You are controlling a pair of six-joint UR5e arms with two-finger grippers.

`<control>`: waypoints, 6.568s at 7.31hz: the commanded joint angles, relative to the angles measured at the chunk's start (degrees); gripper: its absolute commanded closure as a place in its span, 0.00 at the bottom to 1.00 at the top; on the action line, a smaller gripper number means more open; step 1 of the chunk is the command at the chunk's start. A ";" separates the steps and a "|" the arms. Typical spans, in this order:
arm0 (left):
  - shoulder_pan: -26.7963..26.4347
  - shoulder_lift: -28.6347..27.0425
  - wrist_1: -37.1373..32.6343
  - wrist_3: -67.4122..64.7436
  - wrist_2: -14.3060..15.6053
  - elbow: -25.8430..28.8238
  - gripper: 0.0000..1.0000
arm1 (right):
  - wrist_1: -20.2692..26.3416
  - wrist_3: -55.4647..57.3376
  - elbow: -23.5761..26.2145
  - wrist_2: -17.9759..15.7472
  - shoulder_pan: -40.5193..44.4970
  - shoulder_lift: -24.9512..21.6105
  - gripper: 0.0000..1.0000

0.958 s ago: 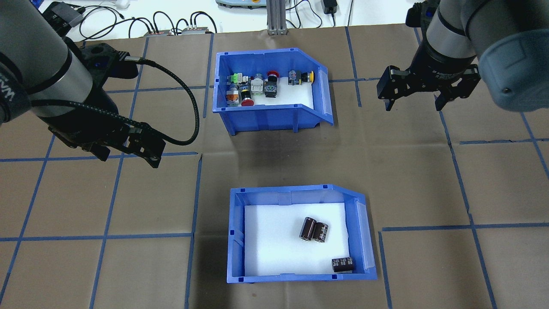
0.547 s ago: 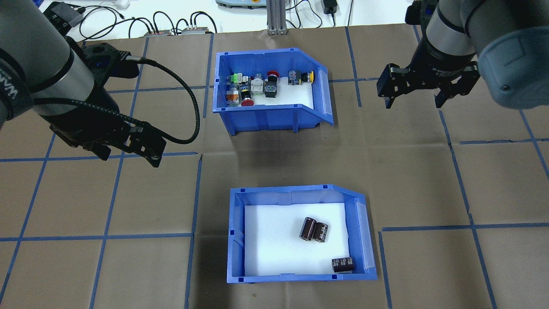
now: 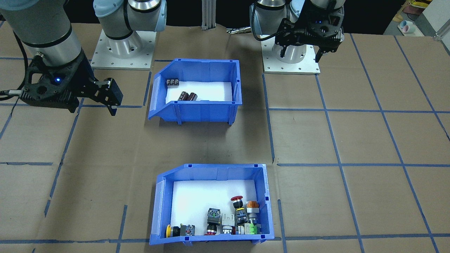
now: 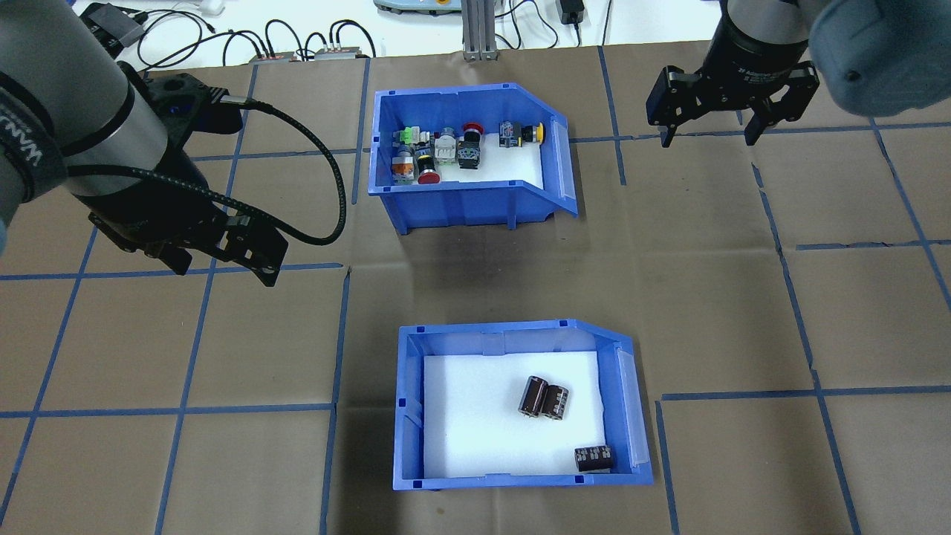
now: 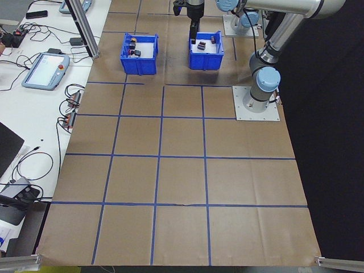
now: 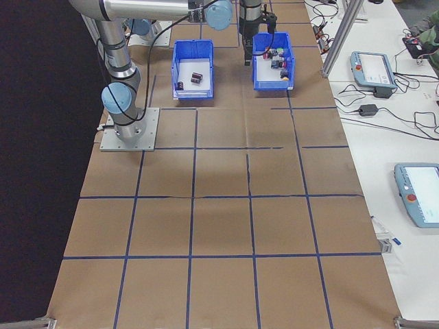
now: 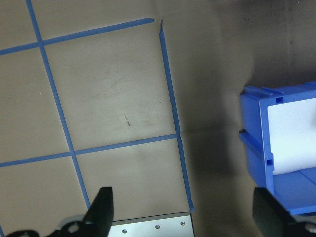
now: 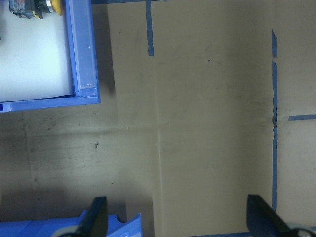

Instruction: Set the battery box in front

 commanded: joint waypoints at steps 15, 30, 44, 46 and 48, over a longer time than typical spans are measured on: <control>-33.81 -0.09 36.34 -127.79 -10.06 -30.95 0.02 | -1.59 -65.39 -24.89 -0.90 28.34 33.32 0.00; -37.10 -4.97 47.31 -129.95 -2.58 -30.60 1.00 | -5.28 -68.18 -12.16 -7.05 19.06 19.91 0.97; -18.10 -40.63 44.57 -106.82 -7.50 10.80 0.96 | -18.55 -103.36 31.89 -5.73 -13.49 -15.09 0.97; -18.11 -41.61 44.66 -106.82 -7.50 10.98 0.93 | -18.47 -103.19 31.89 -5.73 -13.49 -15.18 0.97; -18.02 -42.22 44.66 -106.82 -7.50 11.06 0.69 | -18.47 -103.10 31.98 -5.73 -13.41 -15.18 0.97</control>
